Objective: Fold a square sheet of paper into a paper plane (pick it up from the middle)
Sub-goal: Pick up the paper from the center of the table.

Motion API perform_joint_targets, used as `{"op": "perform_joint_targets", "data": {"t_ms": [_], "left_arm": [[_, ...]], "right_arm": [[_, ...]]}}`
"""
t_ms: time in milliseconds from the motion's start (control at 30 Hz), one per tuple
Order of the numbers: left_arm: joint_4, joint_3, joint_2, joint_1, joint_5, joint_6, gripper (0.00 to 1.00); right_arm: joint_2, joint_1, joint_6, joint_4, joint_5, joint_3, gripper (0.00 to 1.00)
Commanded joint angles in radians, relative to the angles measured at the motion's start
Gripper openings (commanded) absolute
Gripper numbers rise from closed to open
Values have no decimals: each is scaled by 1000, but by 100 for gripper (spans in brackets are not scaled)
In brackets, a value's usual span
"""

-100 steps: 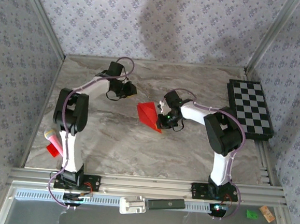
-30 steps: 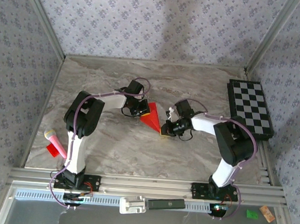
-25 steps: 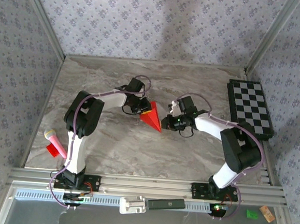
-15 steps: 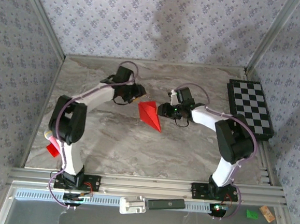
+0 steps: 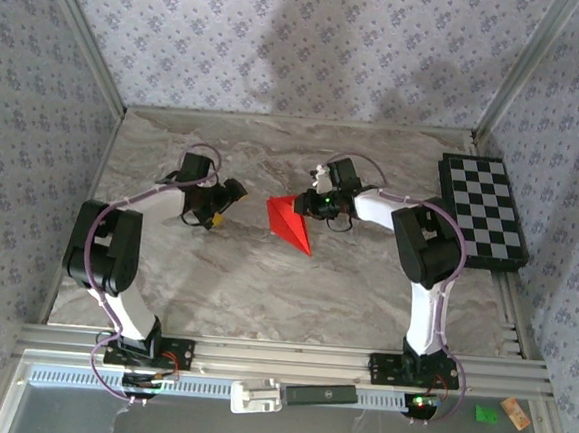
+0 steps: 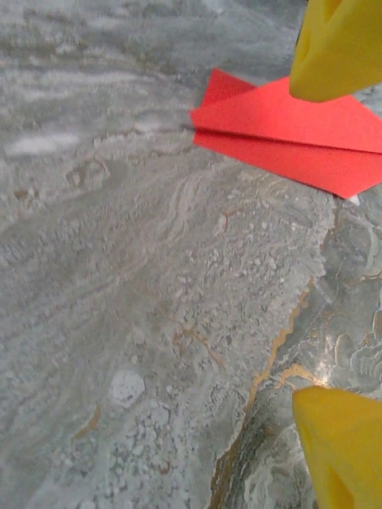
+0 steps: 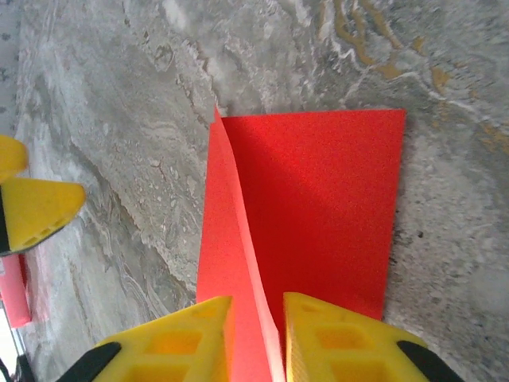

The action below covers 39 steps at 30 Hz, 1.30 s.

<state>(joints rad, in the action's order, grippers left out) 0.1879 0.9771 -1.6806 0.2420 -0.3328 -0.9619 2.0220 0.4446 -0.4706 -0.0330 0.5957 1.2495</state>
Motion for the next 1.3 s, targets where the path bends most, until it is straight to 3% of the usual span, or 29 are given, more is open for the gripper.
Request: {"op": "perform_joint_targets", "data": {"t_ms": [0,333,567,700,967,1100,1267], "left_arm": [[-107,-37,73,-7,-46,21,96],[-255,-123,133,-10,-122,34,100],[-323,-145,143,-9,-174,39,100],[-423,-173,139,8,-244,22,100],[-603,-168,140,127,-376,36,100],[-624,-142,133,163,-360,17,98],[-722,-139,114,186,-338,-35,87]], "right_arm": [[22,-6,20,-19,48,28,20],[40,-6,50,-49,43,42,19],[-4,-7,28,7,59,16,6],[-75,-20,-56,101,103,-8,5],[-189,-32,-241,191,206,-15,4],[-221,-34,-346,301,240,-42,4],[-233,-34,-484,458,277,-94,4]]}}
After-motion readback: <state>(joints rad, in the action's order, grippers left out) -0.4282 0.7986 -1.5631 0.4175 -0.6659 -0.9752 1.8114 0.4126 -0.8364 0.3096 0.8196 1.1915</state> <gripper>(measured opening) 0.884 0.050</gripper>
